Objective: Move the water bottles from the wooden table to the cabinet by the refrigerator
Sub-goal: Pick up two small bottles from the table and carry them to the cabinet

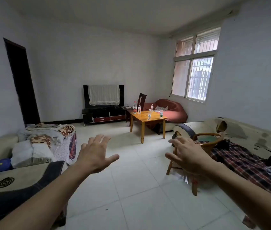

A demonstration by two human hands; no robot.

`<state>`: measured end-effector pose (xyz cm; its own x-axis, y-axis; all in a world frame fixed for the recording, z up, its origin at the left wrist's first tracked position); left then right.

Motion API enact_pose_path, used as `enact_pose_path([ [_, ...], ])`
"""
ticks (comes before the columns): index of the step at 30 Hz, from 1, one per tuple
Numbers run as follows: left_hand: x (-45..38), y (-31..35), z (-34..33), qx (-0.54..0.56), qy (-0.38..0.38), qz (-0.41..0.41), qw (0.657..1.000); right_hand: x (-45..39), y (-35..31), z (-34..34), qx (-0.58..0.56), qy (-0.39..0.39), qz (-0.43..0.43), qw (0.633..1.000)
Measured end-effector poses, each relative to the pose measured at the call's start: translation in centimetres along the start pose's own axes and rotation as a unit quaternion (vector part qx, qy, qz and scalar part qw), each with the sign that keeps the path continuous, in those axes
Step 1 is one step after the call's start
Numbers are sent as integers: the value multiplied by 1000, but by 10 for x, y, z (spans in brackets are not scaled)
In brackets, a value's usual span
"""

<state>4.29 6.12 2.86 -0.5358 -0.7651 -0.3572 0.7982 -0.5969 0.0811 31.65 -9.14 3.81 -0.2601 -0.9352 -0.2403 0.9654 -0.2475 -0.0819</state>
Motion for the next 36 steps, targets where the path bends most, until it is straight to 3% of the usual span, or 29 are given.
enact_pose_path([
  [10,-136,42,-27,-20,6,10,1000,-103,81,-34,-45,2,-21,999],
  [18,-228,71,-100,8,-20,-28,999,-176,120,-63,-34,-9,-47,998],
  [29,-391,2,-177,82,-22,-50,995,-339,123,-71,21,-14,-88,996],
  [36,-476,-47,-227,93,-49,-33,994,-437,114,-120,13,-38,-81,996],
])
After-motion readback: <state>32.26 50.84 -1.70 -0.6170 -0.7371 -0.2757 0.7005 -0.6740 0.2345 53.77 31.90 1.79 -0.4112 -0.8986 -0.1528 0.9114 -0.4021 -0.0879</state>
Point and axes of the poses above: each hand's wrist, its own x-axis away from the middle knuckle, its own z-axis out of the back of the hand, y = z × x, the point moved 8 cm from there along -x, towards the middle knuckle, and after that the axes turned 1 degree about -x, right-handed, at the moved point
